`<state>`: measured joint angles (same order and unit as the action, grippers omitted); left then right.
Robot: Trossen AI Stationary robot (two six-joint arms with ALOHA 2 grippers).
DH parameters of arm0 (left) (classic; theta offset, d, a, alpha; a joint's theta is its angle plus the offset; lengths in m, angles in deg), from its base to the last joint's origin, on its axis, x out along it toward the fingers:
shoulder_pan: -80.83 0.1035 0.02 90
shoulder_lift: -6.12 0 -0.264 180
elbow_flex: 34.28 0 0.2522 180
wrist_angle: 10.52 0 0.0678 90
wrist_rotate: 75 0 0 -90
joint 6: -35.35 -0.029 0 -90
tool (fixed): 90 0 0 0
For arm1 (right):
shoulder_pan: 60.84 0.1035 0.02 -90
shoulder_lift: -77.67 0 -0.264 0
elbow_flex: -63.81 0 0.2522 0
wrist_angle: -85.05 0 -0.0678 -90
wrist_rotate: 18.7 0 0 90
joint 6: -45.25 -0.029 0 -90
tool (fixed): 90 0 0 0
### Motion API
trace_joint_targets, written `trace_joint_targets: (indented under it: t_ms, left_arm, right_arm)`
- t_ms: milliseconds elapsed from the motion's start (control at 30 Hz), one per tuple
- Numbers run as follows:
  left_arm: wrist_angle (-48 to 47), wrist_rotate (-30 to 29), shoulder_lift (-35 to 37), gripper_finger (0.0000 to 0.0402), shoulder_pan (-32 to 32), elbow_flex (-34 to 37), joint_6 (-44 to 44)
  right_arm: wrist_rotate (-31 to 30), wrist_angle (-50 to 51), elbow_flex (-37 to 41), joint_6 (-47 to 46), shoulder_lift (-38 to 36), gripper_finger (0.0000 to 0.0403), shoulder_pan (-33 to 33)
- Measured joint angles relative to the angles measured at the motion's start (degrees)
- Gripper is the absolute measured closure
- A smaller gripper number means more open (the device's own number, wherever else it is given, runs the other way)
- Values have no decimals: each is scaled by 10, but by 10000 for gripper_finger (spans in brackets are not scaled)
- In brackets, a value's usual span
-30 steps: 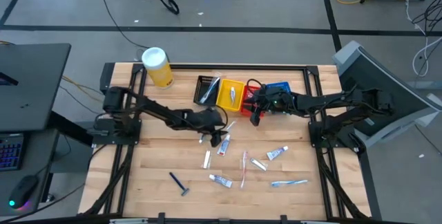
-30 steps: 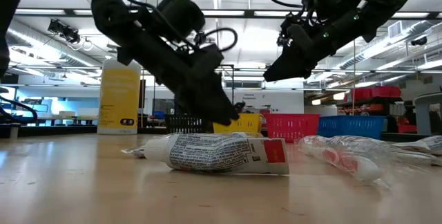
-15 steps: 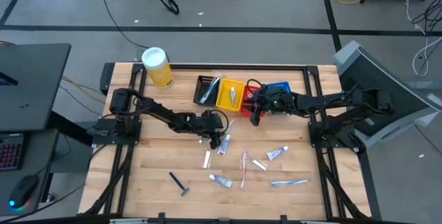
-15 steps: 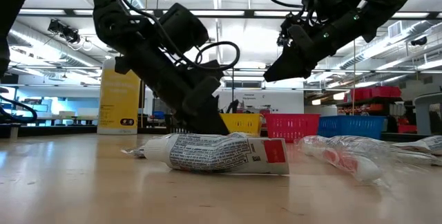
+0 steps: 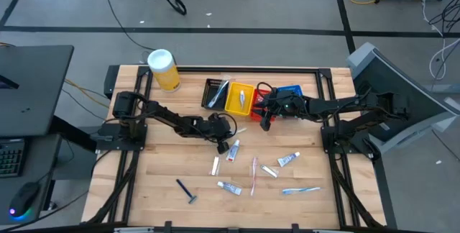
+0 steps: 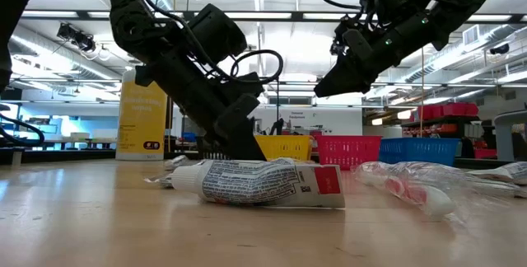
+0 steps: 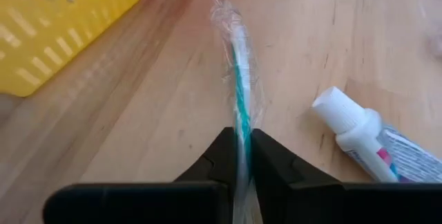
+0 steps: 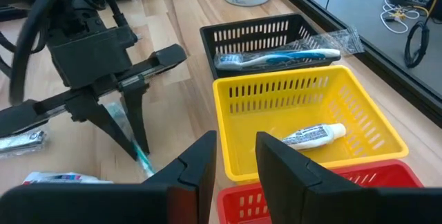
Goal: Pick & Place Travel size toiletries
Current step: Put the green toothbrush into black bin
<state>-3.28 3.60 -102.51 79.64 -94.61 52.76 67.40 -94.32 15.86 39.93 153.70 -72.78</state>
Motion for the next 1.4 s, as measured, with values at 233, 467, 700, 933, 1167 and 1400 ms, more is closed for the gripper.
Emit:
trace_joint_targets:
  t_ms: [233,467,700,933,1167,1400]
  left_arm:
    - [-18,-16,88,340,1,0,32]
    - [-63,-180,173,369,15,-1,30]
    - [-64,-192,156,335,100,-2,45]
    - [-5,-188,103,343,185,-2,15]
    - [3,-140,81,361,225,-2,-18]
    - [4,-102,81,314,225,-2,-66]
  right_arm:
    - [0,0,0,0,0,290,0]
    - [0,-5,0,0,0,290,0]
    - [0,-13,0,0,0,290,0]
    - [0,-13,0,0,0,290,0]
    - [0,-13,0,0,0,290,0]
    - [0,-13,0,0,0,290,0]
